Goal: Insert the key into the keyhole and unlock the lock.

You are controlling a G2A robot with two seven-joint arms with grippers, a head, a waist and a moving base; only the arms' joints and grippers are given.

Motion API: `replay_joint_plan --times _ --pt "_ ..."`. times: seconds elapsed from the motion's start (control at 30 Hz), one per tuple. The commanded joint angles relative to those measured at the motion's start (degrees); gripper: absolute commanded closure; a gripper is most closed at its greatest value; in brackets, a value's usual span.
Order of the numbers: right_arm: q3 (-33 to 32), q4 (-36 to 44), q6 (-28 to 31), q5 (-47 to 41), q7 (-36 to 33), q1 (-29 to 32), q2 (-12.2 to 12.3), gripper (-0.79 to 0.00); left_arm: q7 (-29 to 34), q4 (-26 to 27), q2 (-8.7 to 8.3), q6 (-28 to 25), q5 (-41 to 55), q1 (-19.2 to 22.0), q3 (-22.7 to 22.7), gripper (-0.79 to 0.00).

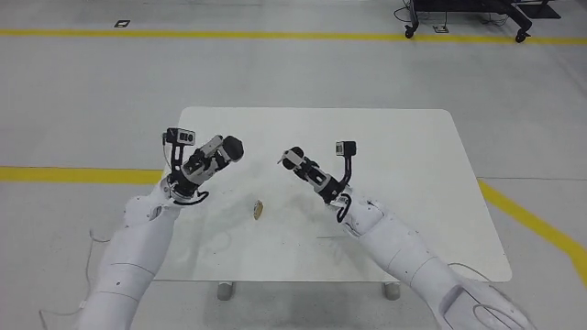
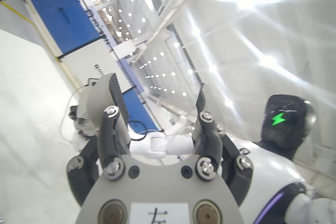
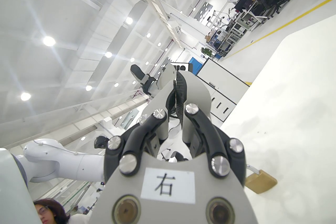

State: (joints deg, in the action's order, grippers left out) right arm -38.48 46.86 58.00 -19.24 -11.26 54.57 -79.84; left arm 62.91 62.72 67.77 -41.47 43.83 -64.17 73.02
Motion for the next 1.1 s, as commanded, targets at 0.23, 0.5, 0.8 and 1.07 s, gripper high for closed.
replay_joint_plan --times 0.23,0.5,0.8,1.07 --pt "-1.17 -5.47 0.0 -4.19 -6.77 -1.29 -3.18 0.0 -12.11 -1.28 -0.12 -12.01 -24.3 0.41 -3.41 -0.523" --pt "-3.88 -6.58 0.0 -4.65 -10.38 -0.85 -4.91 0.0 -17.85 -1.81 0.32 -14.16 -33.85 0.85 -5.41 -0.372" --pt "-6.87 -6.89 0.0 3.33 -8.43 -0.55 -6.38 0.0 -20.93 -1.83 0.39 -13.64 -36.52 0.96 -6.57 -0.274" --pt "-8.84 -5.96 0.0 12.25 -4.06 0.63 -7.16 0.0 -21.73 -2.01 0.33 -12.77 -36.79 1.24 -7.47 -0.222"
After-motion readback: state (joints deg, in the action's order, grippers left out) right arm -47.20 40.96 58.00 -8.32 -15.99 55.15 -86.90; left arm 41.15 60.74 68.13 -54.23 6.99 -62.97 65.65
